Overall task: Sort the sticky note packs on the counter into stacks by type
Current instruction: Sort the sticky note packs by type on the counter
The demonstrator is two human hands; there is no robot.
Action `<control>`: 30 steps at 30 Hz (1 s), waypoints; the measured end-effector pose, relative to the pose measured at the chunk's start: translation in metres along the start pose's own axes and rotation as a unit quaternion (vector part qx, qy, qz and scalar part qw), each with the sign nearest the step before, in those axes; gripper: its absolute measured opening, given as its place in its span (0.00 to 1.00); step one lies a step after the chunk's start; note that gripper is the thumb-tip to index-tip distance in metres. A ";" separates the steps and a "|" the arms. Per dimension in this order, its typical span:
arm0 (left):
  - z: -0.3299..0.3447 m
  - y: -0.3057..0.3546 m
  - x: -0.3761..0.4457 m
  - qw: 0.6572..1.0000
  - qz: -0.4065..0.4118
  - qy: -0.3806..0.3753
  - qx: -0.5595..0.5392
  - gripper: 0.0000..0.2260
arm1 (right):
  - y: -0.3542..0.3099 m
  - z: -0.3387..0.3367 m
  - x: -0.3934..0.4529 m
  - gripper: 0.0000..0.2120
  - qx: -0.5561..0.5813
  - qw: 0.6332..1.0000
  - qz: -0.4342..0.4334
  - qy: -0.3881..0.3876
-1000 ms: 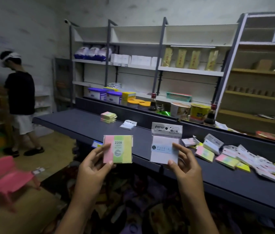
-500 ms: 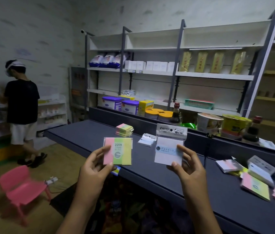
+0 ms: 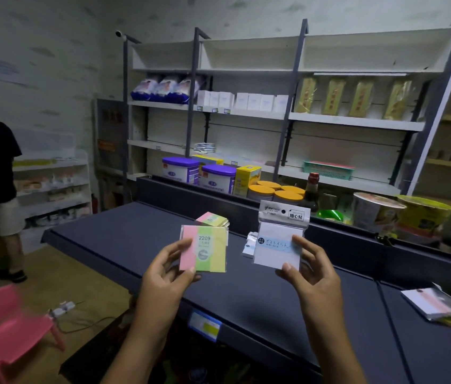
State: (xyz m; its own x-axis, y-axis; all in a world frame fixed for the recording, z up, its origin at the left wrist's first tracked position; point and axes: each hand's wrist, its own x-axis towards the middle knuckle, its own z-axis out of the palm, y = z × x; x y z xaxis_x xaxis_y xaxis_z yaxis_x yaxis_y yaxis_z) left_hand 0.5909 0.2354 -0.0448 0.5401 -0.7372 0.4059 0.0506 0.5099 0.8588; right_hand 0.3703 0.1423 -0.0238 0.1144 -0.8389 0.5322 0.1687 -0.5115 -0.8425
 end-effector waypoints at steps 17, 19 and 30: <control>-0.040 -0.063 0.159 0.992 -0.050 -0.116 -0.009 0.20 | 0.039 0.101 0.075 0.23 -0.060 0.992 0.001 0.113; -0.052 -0.066 0.167 0.993 -0.049 -0.108 -0.019 0.20 | 0.048 0.118 0.089 0.22 -0.064 0.993 0.013 0.102; -0.119 -0.071 0.197 0.998 -0.036 -0.058 -0.011 0.23 | 0.111 0.189 0.157 0.21 -0.075 0.990 0.095 0.067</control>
State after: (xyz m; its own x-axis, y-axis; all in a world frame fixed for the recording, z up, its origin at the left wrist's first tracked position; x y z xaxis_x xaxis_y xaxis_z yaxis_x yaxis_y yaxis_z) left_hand 0.7936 0.1065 -0.0632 0.4336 -0.8183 0.3773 0.1060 0.4622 0.8804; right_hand 0.5922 -0.0106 -0.0184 -0.0034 -0.9350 0.3547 0.0077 -0.3547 -0.9349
